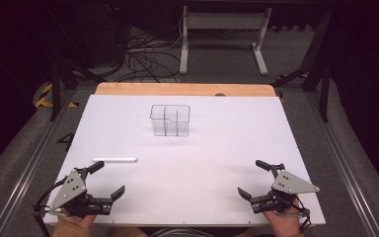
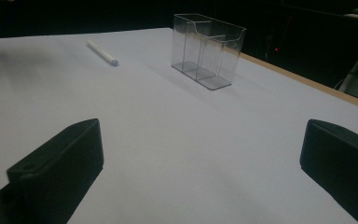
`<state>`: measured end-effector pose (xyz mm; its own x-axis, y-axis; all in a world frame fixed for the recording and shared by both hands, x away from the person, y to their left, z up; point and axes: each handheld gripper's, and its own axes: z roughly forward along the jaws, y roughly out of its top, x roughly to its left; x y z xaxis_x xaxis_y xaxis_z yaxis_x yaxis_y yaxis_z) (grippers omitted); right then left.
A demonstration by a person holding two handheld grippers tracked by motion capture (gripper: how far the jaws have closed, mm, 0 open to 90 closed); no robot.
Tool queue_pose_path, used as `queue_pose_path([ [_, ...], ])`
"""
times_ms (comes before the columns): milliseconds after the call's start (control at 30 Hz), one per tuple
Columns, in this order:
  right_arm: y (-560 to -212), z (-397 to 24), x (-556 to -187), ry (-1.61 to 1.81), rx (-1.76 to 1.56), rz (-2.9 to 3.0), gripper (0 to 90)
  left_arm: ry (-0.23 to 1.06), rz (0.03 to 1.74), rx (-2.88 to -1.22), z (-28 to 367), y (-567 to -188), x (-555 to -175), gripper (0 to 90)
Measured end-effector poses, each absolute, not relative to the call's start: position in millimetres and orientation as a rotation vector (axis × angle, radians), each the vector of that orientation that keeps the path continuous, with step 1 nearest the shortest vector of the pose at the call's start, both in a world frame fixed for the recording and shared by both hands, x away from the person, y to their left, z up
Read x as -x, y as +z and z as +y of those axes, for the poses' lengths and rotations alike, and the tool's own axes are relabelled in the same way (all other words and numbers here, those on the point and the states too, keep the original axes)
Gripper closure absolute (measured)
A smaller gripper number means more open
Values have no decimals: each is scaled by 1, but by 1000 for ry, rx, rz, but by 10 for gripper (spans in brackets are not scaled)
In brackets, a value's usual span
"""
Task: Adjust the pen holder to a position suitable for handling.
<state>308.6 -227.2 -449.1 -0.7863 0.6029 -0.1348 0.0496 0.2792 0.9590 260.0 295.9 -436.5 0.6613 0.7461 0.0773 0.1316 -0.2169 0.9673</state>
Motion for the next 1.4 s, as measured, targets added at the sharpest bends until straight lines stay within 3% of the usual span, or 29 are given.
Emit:
queue_pose_path([
  [367, -449, -226, -310, 1529, -583, 2089, 12, 688, 711, -1733, 295, -436, -259, 22],
  [767, -450, -226, -309, 1527, -597, 2100, 28, 650, 697, -1736, 294, -432, -262, 55],
  [1000, -451, -227, -310, 1524, -602, 2105, 29, 584, 660, -1764, 291, -422, -271, 128],
  [1400, -455, -228, -311, 1524, -617, 2122, 30, 532, 627, -1796, 282, -405, -294, 134],
])
